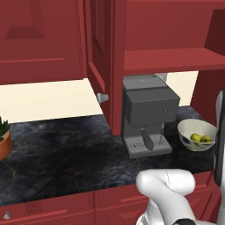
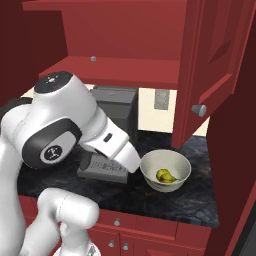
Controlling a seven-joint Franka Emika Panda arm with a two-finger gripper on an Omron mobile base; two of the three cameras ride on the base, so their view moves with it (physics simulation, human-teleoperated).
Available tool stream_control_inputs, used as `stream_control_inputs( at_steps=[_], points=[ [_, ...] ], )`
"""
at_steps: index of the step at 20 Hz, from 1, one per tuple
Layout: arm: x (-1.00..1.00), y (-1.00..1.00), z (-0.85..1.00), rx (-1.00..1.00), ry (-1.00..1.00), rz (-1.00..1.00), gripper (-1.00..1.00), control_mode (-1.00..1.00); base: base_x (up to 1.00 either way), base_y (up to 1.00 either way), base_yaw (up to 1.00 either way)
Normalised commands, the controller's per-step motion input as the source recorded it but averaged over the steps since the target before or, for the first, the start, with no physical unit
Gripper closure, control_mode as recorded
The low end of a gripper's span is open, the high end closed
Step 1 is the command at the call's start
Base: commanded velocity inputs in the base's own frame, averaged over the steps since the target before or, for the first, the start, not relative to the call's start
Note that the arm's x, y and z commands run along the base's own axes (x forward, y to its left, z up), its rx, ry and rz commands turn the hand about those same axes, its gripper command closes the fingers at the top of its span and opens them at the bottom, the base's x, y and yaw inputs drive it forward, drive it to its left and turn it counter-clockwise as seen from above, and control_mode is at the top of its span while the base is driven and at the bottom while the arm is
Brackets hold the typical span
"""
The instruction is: Open the cabinet. Pick the pear and pear from the cabinet and place them into the bowl. Then close the cabinet.
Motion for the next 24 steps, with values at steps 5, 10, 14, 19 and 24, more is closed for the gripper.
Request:
stream_control_inputs(
  at_steps=[5,10,14,19,24],
  points=[
    [-0.31,0.04,0.30,-0.06,-0.04,-0.04,-1.00,-1.00,0.00,0.00,0.00],
    [0.00,0.00,0.43,-0.05,-0.02,0.00,-1.00,-1.00,0.00,0.00,0.00],
    [-0.05,-0.01,0.45,0.00,0.00,0.00,-1.00,-1.00,0.00,0.00,0.00],
    [-0.14,-0.08,0.32,0.00,0.00,0.00,-1.00,-1.00,0.00,0.00,0.00],
    [-0.10,-0.20,0.06,0.00,0.00,-0.01,-1.00,-1.00,0.00,0.00,0.00]
  ],
)
